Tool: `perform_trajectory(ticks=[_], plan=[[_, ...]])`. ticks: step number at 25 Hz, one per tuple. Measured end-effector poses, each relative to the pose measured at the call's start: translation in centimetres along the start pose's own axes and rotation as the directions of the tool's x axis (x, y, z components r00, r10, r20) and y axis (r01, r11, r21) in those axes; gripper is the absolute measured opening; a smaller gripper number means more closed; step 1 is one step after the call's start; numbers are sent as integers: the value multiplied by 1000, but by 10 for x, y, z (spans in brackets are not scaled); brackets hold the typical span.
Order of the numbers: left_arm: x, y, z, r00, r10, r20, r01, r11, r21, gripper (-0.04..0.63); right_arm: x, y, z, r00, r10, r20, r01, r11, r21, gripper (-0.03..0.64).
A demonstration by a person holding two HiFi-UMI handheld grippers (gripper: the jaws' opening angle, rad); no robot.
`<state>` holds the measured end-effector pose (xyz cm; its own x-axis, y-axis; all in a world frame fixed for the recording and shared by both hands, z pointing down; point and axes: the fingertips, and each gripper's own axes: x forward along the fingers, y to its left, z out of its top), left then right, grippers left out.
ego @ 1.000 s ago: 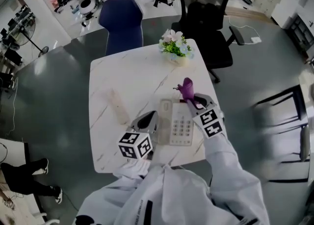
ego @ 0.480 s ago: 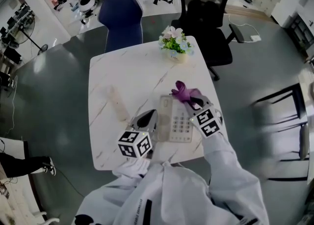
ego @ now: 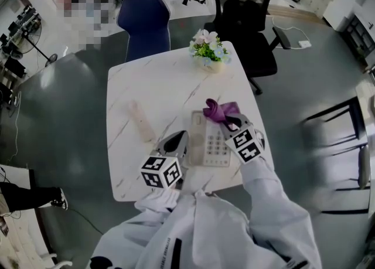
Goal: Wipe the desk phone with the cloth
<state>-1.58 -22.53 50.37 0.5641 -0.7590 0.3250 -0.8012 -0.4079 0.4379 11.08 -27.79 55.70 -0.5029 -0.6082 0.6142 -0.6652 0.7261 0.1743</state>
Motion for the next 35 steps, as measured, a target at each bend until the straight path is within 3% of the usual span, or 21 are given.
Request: perform_trajectory(ticks=[18,35], plan=[[-9,-7,-1,1000,-11,7,11,1000,3,-2,-7,11,-10,1000,-14,-19,13,1000,-5,31],[-19,-14,-3,1000,-17,15,17,1000,9,-2,-17,21,-25,997,-64,-51,61,996,-72,31]])
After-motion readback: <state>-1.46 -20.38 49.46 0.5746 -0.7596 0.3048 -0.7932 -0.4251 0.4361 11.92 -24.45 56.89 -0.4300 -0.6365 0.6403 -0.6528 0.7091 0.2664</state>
